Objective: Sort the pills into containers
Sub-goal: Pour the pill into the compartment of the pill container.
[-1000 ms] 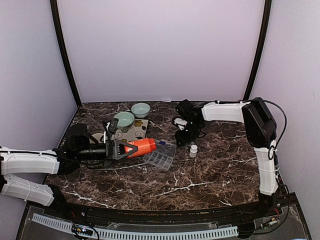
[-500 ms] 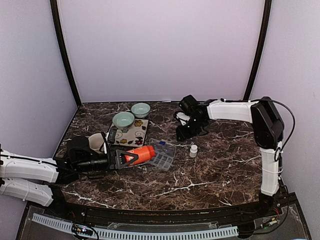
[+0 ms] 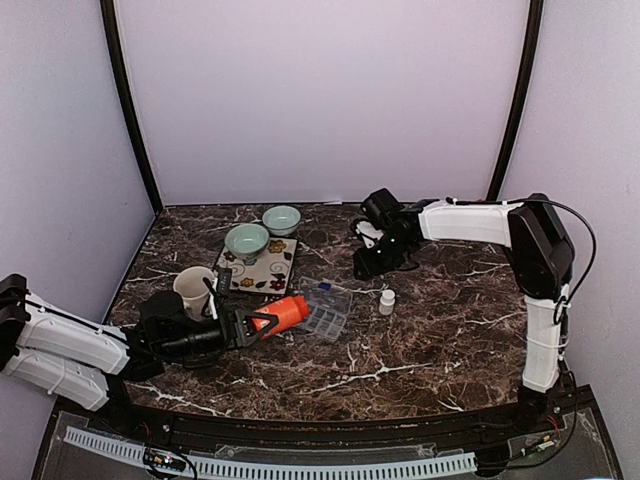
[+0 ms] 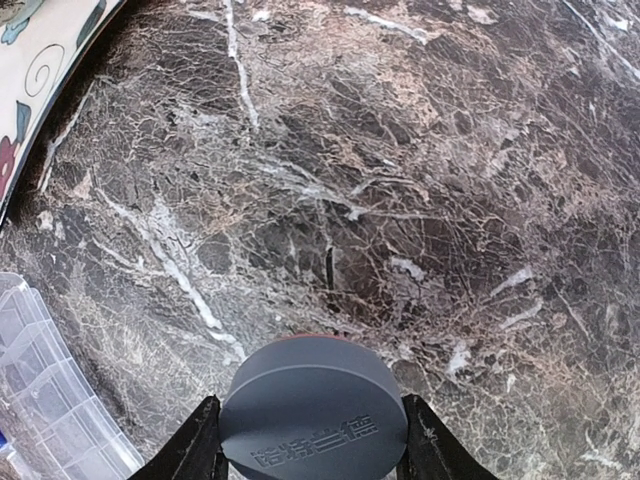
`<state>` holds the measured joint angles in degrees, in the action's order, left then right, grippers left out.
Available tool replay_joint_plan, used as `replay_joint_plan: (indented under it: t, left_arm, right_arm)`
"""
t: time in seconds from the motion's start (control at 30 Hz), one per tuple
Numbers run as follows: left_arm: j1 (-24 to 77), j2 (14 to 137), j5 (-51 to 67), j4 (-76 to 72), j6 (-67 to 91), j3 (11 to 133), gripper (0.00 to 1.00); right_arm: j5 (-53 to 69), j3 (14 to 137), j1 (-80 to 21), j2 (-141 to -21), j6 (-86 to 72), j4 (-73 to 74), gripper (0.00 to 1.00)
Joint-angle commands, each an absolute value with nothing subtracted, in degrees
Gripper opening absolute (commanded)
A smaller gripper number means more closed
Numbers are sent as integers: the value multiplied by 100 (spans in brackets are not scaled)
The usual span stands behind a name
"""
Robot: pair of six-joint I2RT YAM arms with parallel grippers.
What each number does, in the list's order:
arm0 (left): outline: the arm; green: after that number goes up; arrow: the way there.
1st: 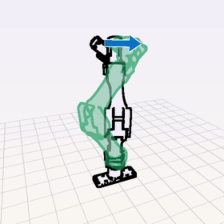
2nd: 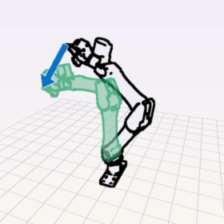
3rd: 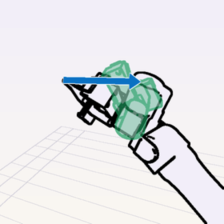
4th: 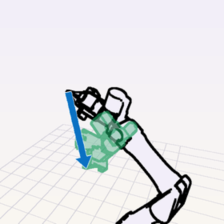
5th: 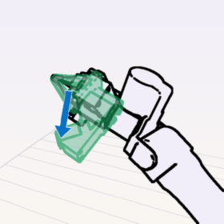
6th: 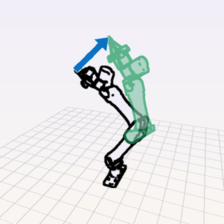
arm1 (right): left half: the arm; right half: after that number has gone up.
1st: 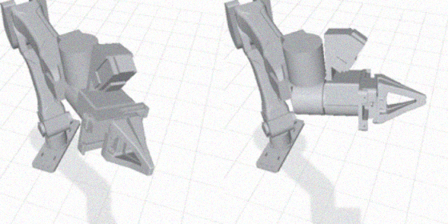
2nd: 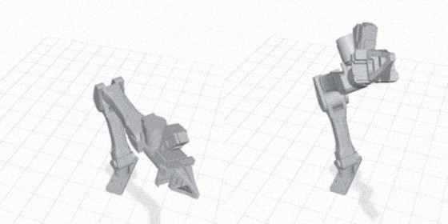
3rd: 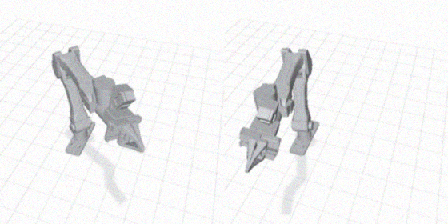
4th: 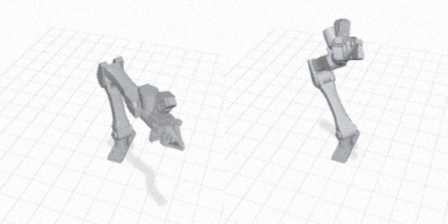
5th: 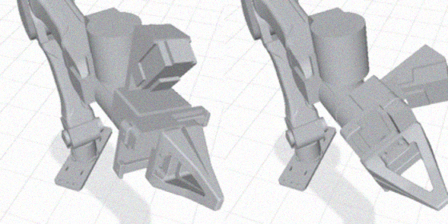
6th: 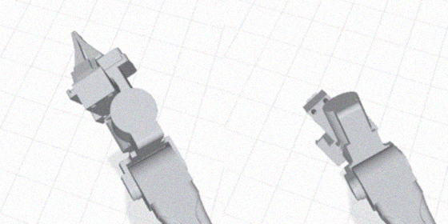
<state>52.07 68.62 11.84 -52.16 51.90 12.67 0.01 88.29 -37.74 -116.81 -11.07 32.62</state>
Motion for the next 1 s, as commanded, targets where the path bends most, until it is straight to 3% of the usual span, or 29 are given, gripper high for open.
replay_joint_plan:
  t: [0.0,0.5,0.97]
  left_arm:
    - [5305,7117,914,-6322,5285,1134,3]
    - [5531,8391,623,-7808,5510,1010,3]
    - [5776,8679,133,-7820,5540,1007,3]
  right_arm:
    - [-143,8714,-3753,-11363,-1284,2999,31]
    - [-373,8552,-3749,-11177,-1424,2817,31]
    - [-520,8385,-3719,-10989,-1458,2707,31]
